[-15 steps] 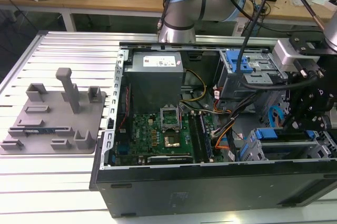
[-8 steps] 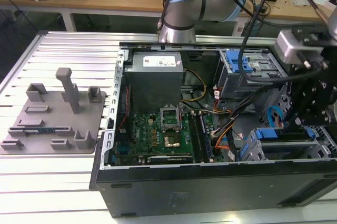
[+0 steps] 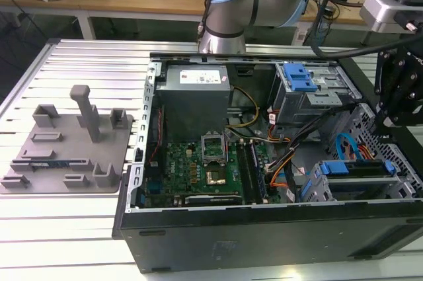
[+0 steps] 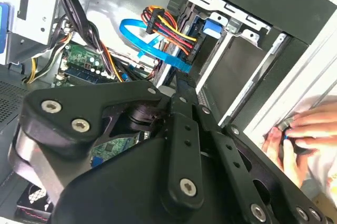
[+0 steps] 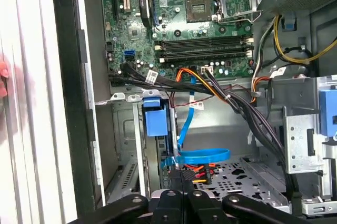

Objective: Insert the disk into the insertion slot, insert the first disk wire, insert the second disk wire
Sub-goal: 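Insert the second disk wire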

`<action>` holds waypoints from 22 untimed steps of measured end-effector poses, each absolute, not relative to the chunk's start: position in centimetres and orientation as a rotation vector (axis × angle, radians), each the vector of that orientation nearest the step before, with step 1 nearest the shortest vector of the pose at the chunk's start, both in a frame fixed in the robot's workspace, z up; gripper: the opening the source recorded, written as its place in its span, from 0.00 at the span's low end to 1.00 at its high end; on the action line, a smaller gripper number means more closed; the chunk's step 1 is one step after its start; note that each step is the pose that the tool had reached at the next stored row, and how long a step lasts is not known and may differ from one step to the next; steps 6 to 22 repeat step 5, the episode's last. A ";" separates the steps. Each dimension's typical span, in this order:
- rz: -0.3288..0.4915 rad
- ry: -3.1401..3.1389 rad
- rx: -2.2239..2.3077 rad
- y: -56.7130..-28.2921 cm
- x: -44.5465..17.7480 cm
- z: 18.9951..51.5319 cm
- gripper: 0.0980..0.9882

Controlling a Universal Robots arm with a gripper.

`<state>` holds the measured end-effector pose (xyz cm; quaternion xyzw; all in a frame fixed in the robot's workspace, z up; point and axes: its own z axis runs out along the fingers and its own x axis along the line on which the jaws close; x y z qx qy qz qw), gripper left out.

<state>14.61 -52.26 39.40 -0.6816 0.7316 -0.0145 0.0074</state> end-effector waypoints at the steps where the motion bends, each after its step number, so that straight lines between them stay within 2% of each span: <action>1: -0.046 2.288 -2.131 -52.3 14.6 39.4 0.01; 22: -0.045 2.288 -2.131 -52.2 14.6 39.4 0.01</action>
